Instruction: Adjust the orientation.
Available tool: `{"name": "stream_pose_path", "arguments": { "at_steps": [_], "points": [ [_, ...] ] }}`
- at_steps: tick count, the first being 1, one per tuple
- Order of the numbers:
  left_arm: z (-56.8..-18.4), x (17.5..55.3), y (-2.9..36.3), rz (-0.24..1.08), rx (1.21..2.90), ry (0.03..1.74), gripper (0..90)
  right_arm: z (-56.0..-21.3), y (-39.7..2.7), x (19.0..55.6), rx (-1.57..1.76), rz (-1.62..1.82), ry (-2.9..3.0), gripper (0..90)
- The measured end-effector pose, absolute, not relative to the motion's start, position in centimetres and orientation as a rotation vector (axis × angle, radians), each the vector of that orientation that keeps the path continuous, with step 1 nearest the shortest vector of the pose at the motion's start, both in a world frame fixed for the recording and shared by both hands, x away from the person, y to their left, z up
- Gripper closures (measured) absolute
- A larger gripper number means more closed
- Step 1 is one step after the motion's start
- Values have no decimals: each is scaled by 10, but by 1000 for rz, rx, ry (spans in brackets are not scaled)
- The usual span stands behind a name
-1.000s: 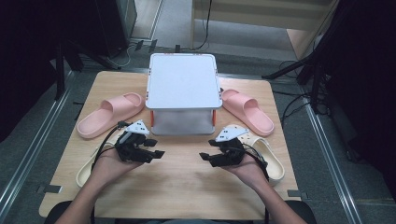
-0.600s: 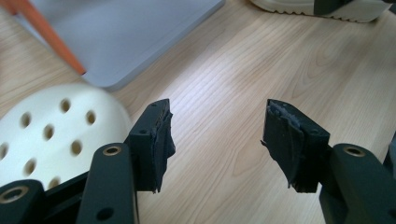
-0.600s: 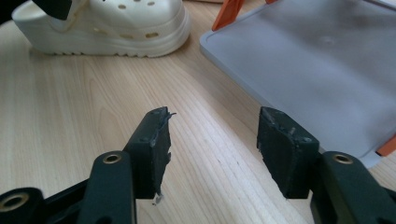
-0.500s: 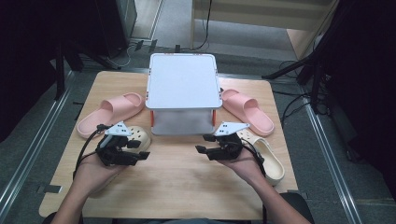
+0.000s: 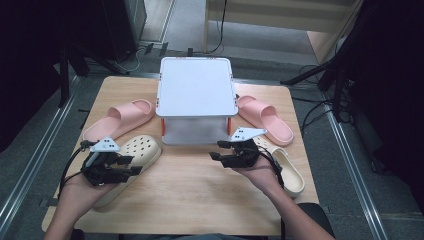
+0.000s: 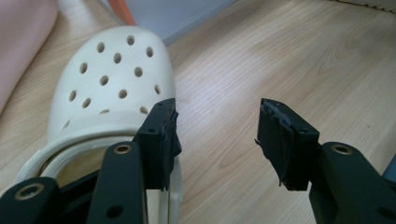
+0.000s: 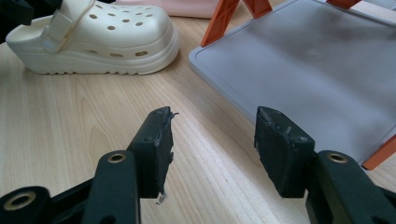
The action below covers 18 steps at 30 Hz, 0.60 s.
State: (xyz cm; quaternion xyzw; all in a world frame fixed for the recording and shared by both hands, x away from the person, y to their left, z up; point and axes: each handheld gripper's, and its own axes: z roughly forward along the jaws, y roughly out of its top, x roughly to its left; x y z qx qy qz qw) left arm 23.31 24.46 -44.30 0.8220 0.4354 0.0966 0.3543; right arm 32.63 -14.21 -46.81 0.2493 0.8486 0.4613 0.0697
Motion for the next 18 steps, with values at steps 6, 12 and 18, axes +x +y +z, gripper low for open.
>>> {"name": "stream_pose_path", "arguments": {
  "at_steps": [6, 12, 18],
  "points": [
    [-445, 226, 254, 264, 2116, 1169, 495, -468, -141, 328, 750, 1385, 2550, 473],
    [-452, 225, 263, 270, 2118, 1223, 524, -469, -141, 328, 755, 1377, 2552, 473],
    [-471, 239, 264, 207, 2124, 1282, 583, -470, -141, 329, 768, 1370, 2550, 473]
  ]
}}
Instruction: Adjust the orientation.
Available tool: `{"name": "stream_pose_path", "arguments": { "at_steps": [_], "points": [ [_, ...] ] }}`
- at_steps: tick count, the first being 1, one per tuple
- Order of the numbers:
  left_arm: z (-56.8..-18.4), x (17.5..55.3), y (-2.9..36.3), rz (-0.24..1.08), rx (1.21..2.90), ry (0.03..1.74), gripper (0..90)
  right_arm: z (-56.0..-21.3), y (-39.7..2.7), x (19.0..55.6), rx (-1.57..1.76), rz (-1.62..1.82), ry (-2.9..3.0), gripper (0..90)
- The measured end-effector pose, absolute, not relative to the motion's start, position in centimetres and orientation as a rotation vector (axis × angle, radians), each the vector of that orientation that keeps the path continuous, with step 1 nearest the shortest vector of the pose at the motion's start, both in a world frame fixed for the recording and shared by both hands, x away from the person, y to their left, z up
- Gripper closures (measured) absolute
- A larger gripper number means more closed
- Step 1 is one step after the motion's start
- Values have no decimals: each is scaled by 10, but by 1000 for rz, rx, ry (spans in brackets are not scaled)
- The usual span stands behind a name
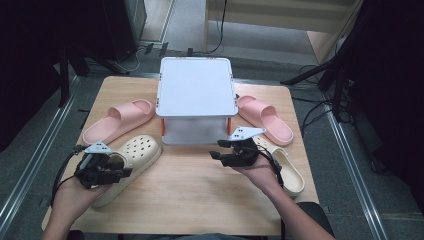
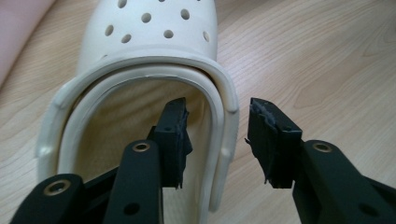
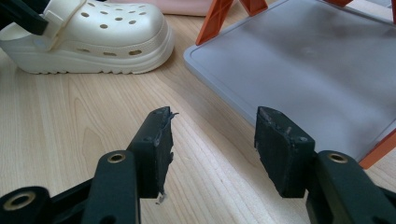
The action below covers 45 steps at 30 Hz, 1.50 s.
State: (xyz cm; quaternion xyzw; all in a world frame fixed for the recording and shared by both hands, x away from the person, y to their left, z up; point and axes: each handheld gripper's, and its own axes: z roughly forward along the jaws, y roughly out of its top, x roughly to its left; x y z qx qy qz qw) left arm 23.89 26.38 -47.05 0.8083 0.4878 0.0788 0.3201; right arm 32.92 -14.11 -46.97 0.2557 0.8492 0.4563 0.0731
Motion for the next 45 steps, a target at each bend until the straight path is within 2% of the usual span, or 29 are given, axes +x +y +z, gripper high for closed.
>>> {"name": "stream_pose_path", "arguments": {
  "at_steps": [6, 9, 16, 24, 45],
  "points": [
    [-479, 251, 256, 169, 2144, 1259, 748, -471, -139, 329, 756, 1362, 2559, 473],
    [-479, 252, 259, 172, 2136, 1258, 765, -470, -139, 328, 756, 1364, 2559, 482],
    [-470, 255, 262, 177, 2124, 1278, 776, -469, -144, 328, 786, 1351, 2571, 496],
    [-453, 257, 253, 175, 2086, 1196, 778, -470, -150, 323, 796, 1341, 2550, 498],
    [-444, 274, 177, 87, 2197, 942, 775, -468, -165, 302, 818, 1322, 2492, 500]
  ]
}}
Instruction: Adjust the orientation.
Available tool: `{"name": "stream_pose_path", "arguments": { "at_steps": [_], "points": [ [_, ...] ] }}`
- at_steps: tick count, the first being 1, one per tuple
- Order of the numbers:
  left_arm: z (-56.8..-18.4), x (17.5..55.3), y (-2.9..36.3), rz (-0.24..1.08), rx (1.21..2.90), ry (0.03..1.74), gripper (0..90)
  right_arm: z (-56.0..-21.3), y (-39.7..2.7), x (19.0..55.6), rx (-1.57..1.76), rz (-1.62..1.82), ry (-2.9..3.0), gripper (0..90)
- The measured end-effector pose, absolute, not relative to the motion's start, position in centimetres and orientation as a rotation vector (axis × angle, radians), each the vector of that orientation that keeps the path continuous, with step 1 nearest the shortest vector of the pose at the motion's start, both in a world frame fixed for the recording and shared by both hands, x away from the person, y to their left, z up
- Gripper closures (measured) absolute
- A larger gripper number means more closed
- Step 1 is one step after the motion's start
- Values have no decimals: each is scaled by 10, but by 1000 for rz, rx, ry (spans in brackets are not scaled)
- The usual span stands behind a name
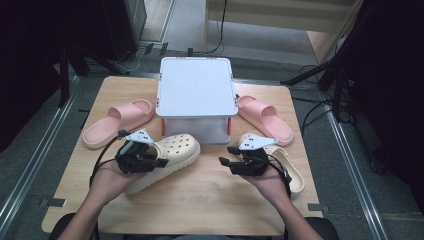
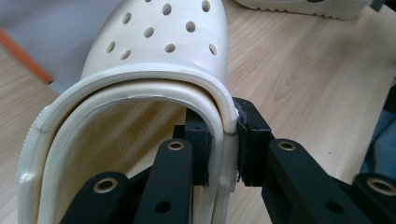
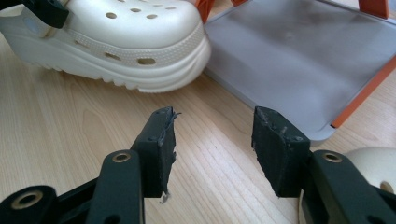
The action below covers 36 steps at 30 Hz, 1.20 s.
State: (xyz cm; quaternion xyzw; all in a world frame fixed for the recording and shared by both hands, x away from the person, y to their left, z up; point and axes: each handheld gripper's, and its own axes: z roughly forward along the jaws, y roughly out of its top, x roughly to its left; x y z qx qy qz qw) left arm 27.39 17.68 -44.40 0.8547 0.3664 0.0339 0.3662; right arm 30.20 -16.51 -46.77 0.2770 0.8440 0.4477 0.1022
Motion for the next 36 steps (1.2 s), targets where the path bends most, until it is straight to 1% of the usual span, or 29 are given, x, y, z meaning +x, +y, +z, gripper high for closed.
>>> {"name": "stream_pose_path", "arguments": {
  "at_steps": [5, 16, 20, 23, 25, 27, 30, 31, 34, 36],
  "points": [
    [-446, 277, 164, 91, 2210, 906, 775, -468, -168, 298, 839, 1313, 2480, 500],
    [-463, 282, 128, 25, 2294, 824, 774, -469, -170, 291, 858, 1308, 2470, 501],
    [-468, 282, 125, 8, 2316, 811, 772, -470, -169, 290, 863, 1308, 2474, 501],
    [-470, 280, 124, 25, 2321, 790, 768, -471, -166, 290, 851, 1309, 2480, 501],
    [-472, 280, 127, -3, 2305, 792, 766, -472, -163, 290, 847, 1305, 2488, 501],
    [-472, 279, 127, -1, 2304, 789, 765, -472, -162, 290, 845, 1304, 2492, 501],
    [-472, 279, 128, -9, 2306, 788, 742, -472, -161, 290, 839, 1307, 2494, 501],
    [-471, 279, 130, -26, 2307, 798, 698, -472, -160, 290, 841, 1305, 2493, 501],
    [-468, 279, 134, -47, 2285, 818, 651, -472, -160, 290, 841, 1309, 2494, 501],
    [-465, 279, 136, -47, 2282, 820, 648, -472, -160, 290, 843, 1308, 2494, 501]
  ]
}}
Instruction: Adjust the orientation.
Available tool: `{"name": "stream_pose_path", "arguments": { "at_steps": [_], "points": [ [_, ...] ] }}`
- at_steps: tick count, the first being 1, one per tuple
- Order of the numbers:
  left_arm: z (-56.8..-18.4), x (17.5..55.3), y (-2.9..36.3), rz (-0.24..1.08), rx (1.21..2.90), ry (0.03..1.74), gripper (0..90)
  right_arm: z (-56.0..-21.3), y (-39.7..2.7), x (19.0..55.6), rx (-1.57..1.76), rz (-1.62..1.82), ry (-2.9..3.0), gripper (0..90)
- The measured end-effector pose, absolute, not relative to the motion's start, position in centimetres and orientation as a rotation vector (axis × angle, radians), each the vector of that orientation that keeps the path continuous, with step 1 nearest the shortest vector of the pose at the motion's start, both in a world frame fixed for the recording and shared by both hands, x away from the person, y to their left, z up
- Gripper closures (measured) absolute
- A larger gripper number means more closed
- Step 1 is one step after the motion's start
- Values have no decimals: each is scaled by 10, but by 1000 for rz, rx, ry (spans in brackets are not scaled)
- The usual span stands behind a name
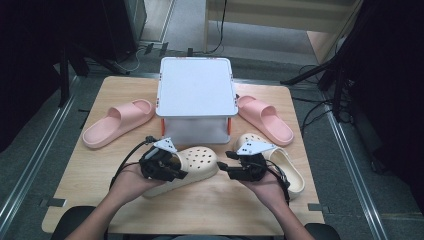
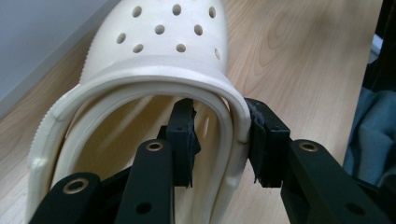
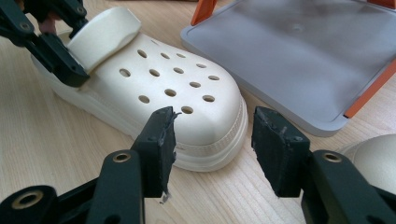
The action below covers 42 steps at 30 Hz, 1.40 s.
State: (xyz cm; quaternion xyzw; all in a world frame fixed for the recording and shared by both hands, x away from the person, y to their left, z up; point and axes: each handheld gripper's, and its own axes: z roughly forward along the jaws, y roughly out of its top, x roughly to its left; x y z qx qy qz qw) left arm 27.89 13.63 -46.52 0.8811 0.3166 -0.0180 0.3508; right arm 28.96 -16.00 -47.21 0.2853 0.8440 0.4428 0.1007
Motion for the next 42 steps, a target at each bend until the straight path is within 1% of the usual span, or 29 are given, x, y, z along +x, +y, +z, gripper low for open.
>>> {"name": "stream_pose_path", "arguments": {
  "at_steps": [2, 4, 7, 10, 14, 16, 21, 22, 26, 27, 28, 29, 33, 38, 40, 42],
  "points": [
    [-459, 278, 141, -21, 2272, 830, 610, -472, -160, 289, 845, 1310, 2493, 501],
    [-452, 278, 149, -23, 2257, 824, 591, -471, -160, 288, 854, 1319, 2491, 501],
    [-441, 277, 159, -44, 2204, 840, 599, -472, -159, 288, 851, 1317, 2496, 501],
    [-436, 275, 163, -28, 2218, 836, 617, -473, -157, 287, 852, 1319, 2501, 501],
    [-431, 279, 169, -25, 2194, 838, 689, -474, -154, 286, 854, 1321, 2500, 504],
    [-427, 281, 172, -7, 2180, 832, 745, -474, -152, 285, 855, 1323, 2503, 507],
    [-423, 289, 179, 29, 2195, 833, 820, -475, -149, 283, 869, 1326, 2503, 529],
    [-422, 293, 181, 45, 2199, 834, 820, -476, -148, 283, 868, 1330, 2503, 542],
    [-430, 314, 195, 79, 2194, 879, 888, -474, -146, 280, 843, 1323, 2462, 790],
    [-430, 314, 195, 79, 2194, 879, 892, -473, -146, 279, 855, 1320, 2460, 838],
    [-440, 319, 199, 76, 2193, 908, 893, -474, -145, 279, 867, 1332, 2467, 871],
    [-440, 319, 199, 76, 2193, 908, 894, -476, -144, 280, 870, 1334, 2478, 896],
    [-463, 321, 202, 66, 2221, 950, 893, -487, -134, 280, 879, 1298, 2548, 900],
    [-473, 323, 203, 51, 2224, 973, 893, -495, -125, 281, 883, 1263, 2610, 900],
    [-476, 324, 202, 16, 2223, 976, 893, -499, -121, 281, 871, 1223, 2625, 900],
    [-477, 323, 198, 27, 2234, 967, 893, -501, -118, 284, 859, 1228, 2626, 900]
  ]
}}
